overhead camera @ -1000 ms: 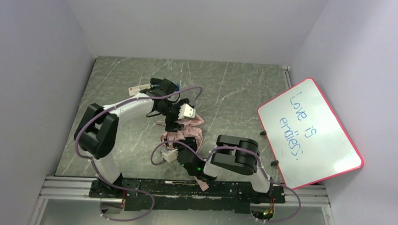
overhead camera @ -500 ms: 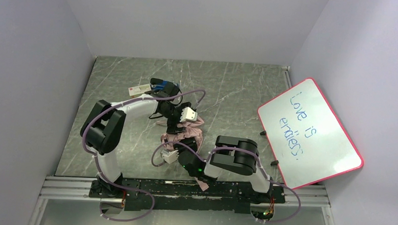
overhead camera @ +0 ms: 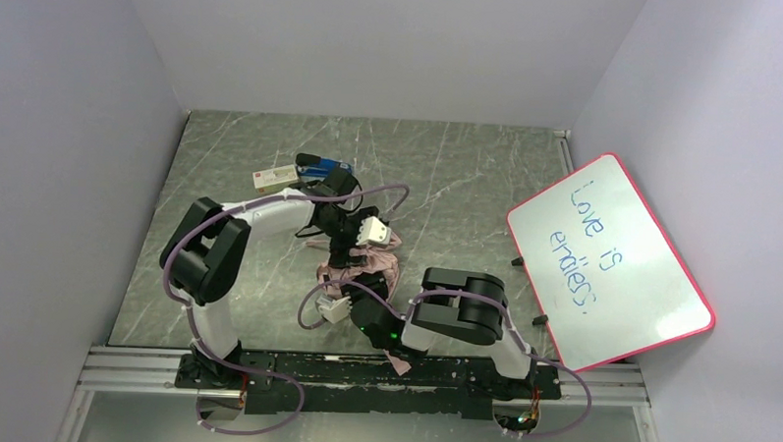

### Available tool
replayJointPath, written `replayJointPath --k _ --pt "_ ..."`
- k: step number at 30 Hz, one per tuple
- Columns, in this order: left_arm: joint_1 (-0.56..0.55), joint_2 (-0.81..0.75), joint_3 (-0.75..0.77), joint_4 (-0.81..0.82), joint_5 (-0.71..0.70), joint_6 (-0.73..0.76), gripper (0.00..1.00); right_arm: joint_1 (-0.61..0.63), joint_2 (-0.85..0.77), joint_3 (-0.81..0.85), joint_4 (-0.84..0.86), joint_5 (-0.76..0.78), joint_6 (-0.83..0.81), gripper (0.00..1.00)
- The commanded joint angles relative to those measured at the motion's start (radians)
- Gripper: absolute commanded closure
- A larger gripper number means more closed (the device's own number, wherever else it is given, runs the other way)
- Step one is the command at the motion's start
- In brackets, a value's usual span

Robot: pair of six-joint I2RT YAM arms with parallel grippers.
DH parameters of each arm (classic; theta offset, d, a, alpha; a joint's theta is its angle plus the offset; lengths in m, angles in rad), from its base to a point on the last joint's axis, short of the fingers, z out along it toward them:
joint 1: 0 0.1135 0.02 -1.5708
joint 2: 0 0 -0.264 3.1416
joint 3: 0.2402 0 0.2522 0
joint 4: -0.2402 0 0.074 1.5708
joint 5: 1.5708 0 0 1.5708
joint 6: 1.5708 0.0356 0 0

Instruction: Put away the umbrella

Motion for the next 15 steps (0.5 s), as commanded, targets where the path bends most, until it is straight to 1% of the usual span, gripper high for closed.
replayJointPath --k 1,6,7,8,9,12,15 --pt "-0.056 0.059 -0.103 -0.119 -0.081 0.015 0.00 0.027 0.044 -0.028 -0.027 -0.060 0.028 0.94" --pt "-0.067 0.025 -0.162 -0.100 -0.105 -0.011 0.00 0.027 0.031 -0.030 -0.006 -0.045 0.030 0.94" --pt "-0.067 0.020 -0.169 -0.097 -0.105 -0.018 0.04 0.028 0.026 -0.029 -0.011 -0.044 0.034 0.94" --pt "-0.067 0.018 -0.177 -0.092 -0.107 -0.025 0.11 0.027 0.021 -0.029 -0.013 -0.043 0.038 0.94" --pt "-0.067 0.018 -0.181 -0.085 -0.111 -0.038 0.14 0.026 0.017 -0.028 -0.013 -0.042 0.038 0.94" --pt "-0.072 0.023 -0.193 -0.084 -0.111 -0.063 0.19 0.024 0.009 -0.020 -0.009 -0.035 0.033 0.94" --pt "-0.084 0.027 -0.209 -0.069 -0.136 -0.081 0.34 0.022 0.005 -0.014 0.015 -0.031 0.013 0.93"
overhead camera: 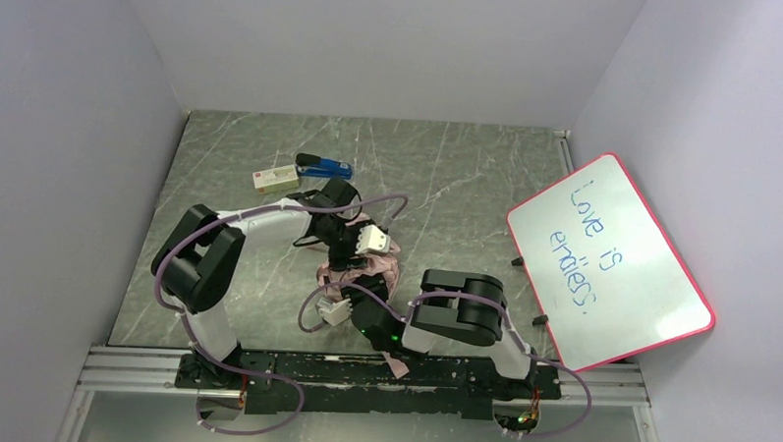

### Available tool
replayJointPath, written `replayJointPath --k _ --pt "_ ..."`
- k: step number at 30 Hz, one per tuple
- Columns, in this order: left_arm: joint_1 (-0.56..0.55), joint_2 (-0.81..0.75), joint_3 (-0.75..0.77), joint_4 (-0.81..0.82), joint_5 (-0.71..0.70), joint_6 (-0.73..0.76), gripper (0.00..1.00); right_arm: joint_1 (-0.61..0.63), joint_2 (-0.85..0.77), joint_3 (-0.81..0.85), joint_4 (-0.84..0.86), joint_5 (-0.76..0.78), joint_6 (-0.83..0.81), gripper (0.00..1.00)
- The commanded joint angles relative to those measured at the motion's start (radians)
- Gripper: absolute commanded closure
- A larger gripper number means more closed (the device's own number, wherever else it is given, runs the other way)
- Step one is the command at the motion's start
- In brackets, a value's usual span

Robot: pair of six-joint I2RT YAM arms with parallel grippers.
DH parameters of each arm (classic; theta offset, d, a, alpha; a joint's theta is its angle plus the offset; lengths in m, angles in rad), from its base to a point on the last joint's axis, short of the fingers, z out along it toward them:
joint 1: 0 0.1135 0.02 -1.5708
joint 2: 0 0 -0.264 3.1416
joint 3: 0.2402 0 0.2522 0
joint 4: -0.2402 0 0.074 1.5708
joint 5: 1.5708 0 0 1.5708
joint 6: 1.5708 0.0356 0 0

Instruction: Put away the umbrella

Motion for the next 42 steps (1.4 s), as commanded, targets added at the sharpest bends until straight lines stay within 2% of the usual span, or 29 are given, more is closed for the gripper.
replayJointPath --k 1,5,6,8,10,14,20,24,27,29,34,42 --pt "-0.050 0.090 -0.106 -0.134 -0.110 -0.031 0.41 0.009 -0.002 -0.003 -0.001 -0.035 0.022 0.92" --pt "-0.053 0.119 -0.088 -0.138 -0.155 -0.060 0.56 0.009 -0.028 -0.012 0.044 -0.016 -0.009 0.84" --pt "-0.052 0.122 -0.088 -0.134 -0.162 -0.072 0.57 0.011 -0.039 -0.015 0.058 -0.008 -0.016 0.77" --pt "-0.053 0.116 -0.097 -0.113 -0.170 -0.087 0.57 0.015 -0.067 -0.025 0.077 0.005 -0.014 0.56" --pt "-0.052 0.101 -0.110 -0.087 -0.176 -0.098 0.58 0.024 -0.108 -0.032 0.054 0.010 0.012 0.47" --pt "-0.051 0.079 -0.121 -0.049 -0.188 -0.129 0.59 0.058 -0.177 -0.048 -0.004 0.036 0.085 0.39" --pt "-0.051 0.071 -0.120 -0.001 -0.212 -0.173 0.59 0.143 -0.232 -0.130 -0.006 0.111 0.148 0.37" --pt "-0.051 0.064 -0.111 0.023 -0.230 -0.201 0.59 0.199 -0.345 -0.149 -0.160 0.155 0.350 0.37" --pt "-0.051 0.052 -0.111 0.054 -0.238 -0.230 0.59 0.229 -0.507 -0.116 -0.493 0.118 0.655 0.38" --pt "-0.051 0.046 -0.113 0.073 -0.245 -0.248 0.59 0.237 -0.631 -0.107 -0.645 0.058 0.870 0.37" --pt "-0.050 0.022 -0.135 0.141 -0.273 -0.291 0.59 0.266 -0.909 -0.177 -0.752 0.047 1.201 0.27" --pt "-0.049 -0.010 -0.163 0.244 -0.353 -0.345 0.59 0.252 -1.156 -0.185 -0.924 0.099 1.455 0.22"
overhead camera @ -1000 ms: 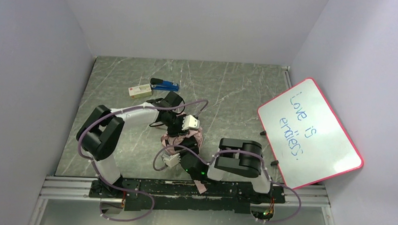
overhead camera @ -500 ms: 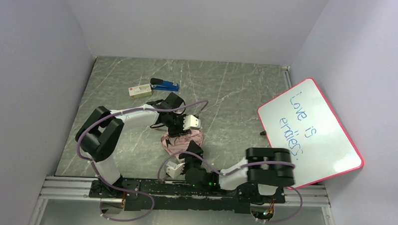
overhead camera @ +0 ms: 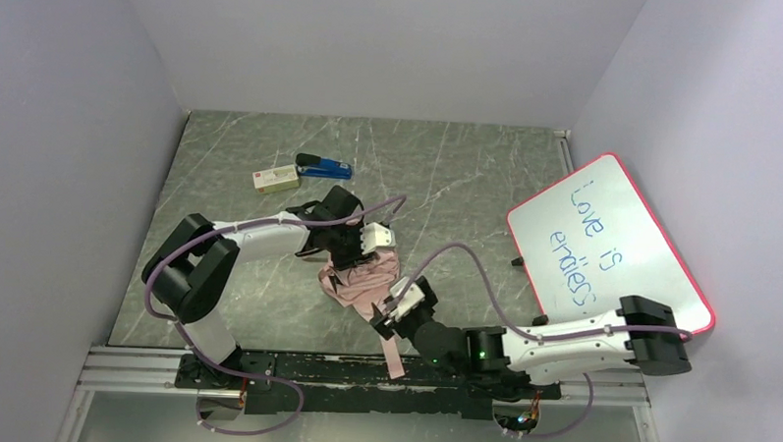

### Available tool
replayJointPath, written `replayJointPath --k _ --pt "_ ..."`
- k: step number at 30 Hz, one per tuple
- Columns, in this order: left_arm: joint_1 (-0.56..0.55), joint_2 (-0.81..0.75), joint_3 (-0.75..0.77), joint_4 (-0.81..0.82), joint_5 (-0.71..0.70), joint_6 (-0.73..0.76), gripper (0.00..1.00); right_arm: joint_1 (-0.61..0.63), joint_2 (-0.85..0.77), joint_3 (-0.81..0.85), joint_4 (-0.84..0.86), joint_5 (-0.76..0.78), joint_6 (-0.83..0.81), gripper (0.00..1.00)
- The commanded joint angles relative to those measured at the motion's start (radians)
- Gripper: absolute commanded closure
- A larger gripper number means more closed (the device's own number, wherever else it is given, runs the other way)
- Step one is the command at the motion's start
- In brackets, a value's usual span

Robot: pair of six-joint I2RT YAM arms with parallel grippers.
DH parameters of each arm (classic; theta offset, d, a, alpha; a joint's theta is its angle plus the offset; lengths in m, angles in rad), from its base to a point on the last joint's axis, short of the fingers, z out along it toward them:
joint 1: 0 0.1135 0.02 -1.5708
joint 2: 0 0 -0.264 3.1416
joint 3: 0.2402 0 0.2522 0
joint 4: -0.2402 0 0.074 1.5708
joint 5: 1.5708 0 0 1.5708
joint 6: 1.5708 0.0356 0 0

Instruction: Put away the umbrella

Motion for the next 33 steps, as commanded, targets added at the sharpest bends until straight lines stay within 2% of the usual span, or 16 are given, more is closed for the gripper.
replayJointPath --k 1,5,7,10,14,17,19,22,25,29,33 --pt "-0.001 0.056 -0.064 0.069 -0.186 -0.032 0.59 -0.027 -0.130 0.001 -0.143 0.045 0.231 0.22" --pt "-0.001 0.044 -0.073 0.119 -0.237 -0.045 0.59 -0.149 -0.259 0.033 -0.307 0.003 0.398 0.18" --pt "-0.001 0.036 -0.075 0.141 -0.263 -0.049 0.59 -0.288 -0.302 0.060 -0.411 -0.094 0.475 0.18" --pt "-0.003 0.020 -0.079 0.167 -0.286 -0.047 0.59 -0.509 -0.318 0.092 -0.478 -0.266 0.510 0.19" --pt "-0.011 0.009 -0.086 0.194 -0.312 -0.034 0.60 -0.735 -0.198 0.177 -0.550 -0.448 0.520 0.19" --pt "-0.034 0.008 -0.094 0.211 -0.342 -0.014 0.60 -0.917 -0.084 0.229 -0.546 -0.677 0.488 0.19" --pt "-0.059 0.005 -0.108 0.233 -0.355 0.005 0.59 -0.995 -0.014 0.255 -0.520 -0.827 0.428 0.19" --pt "-0.097 -0.004 -0.131 0.271 -0.406 0.041 0.59 -1.047 0.067 0.306 -0.507 -0.958 0.353 0.18" --pt "-0.122 -0.006 -0.147 0.289 -0.436 0.063 0.59 -1.083 0.150 0.357 -0.532 -0.963 0.320 0.18" --pt "-0.158 0.013 -0.130 0.289 -0.471 0.058 0.60 -1.136 0.240 0.399 -0.524 -1.103 0.266 0.18" --pt "-0.222 0.019 -0.146 0.356 -0.547 0.092 0.60 -1.148 0.302 0.452 -0.539 -1.132 0.182 0.18"
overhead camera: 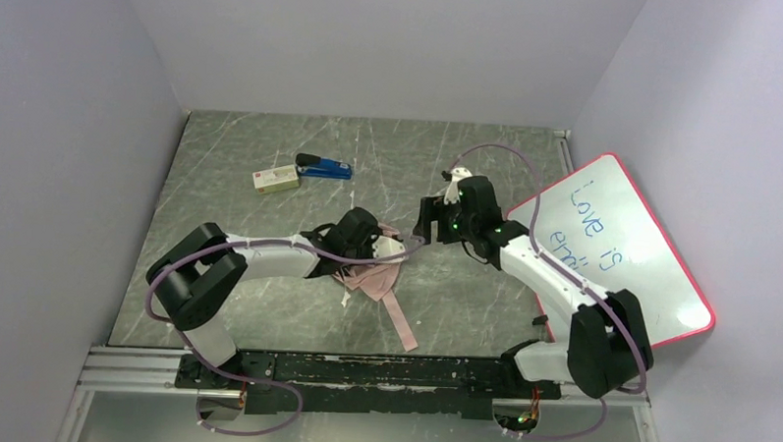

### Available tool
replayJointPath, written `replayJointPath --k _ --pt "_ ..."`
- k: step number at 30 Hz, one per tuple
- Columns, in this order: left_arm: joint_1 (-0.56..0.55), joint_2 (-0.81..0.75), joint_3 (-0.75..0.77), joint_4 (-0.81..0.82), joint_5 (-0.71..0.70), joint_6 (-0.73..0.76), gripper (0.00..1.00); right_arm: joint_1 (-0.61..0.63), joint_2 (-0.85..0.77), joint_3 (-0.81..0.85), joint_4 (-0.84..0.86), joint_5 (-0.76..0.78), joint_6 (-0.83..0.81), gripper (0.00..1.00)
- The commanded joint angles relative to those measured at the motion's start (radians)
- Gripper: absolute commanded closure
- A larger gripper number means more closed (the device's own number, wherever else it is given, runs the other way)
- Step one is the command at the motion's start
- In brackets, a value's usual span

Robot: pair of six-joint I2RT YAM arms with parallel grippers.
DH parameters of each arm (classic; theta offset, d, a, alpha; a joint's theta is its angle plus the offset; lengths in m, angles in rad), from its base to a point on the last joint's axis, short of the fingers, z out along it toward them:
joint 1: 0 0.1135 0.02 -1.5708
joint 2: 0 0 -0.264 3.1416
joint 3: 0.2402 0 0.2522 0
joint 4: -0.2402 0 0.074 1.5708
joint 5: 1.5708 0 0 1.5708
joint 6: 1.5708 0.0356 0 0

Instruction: Put away the umbrella

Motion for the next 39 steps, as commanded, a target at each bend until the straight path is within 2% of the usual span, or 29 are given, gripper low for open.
replayJointPath --k 1,6,9,14,19,24,32,39 --pt "-0.075 0.050 -0.037 0.063 -0.109 0.060 0.60 -0.024 0.064 0.079 -0.030 -0.102 -0.122 0.18" --pt "-0.138 0.067 -0.070 0.140 -0.188 0.096 0.60 -0.053 0.140 0.180 -0.055 -0.078 -0.192 0.18" --pt "-0.176 0.083 -0.083 0.173 -0.232 0.111 0.60 -0.059 0.145 0.166 0.004 -0.028 -0.233 0.18" --pt "-0.247 0.136 -0.099 0.241 -0.336 0.145 0.62 -0.060 0.100 0.099 0.100 -0.067 -0.433 0.21" --pt "-0.304 0.198 -0.111 0.310 -0.410 0.177 0.65 -0.074 0.131 0.168 -0.088 -0.386 -0.695 0.20" --pt "-0.339 0.228 -0.139 0.411 -0.467 0.218 0.65 -0.077 0.258 0.292 -0.319 -0.541 -0.842 0.19" --pt "-0.365 0.273 -0.200 0.611 -0.550 0.322 0.64 -0.069 0.449 0.481 -0.498 -0.633 -0.896 0.19" --pt "-0.371 0.309 -0.217 0.700 -0.577 0.368 0.64 -0.025 0.452 0.458 -0.494 -0.573 -0.934 0.19"
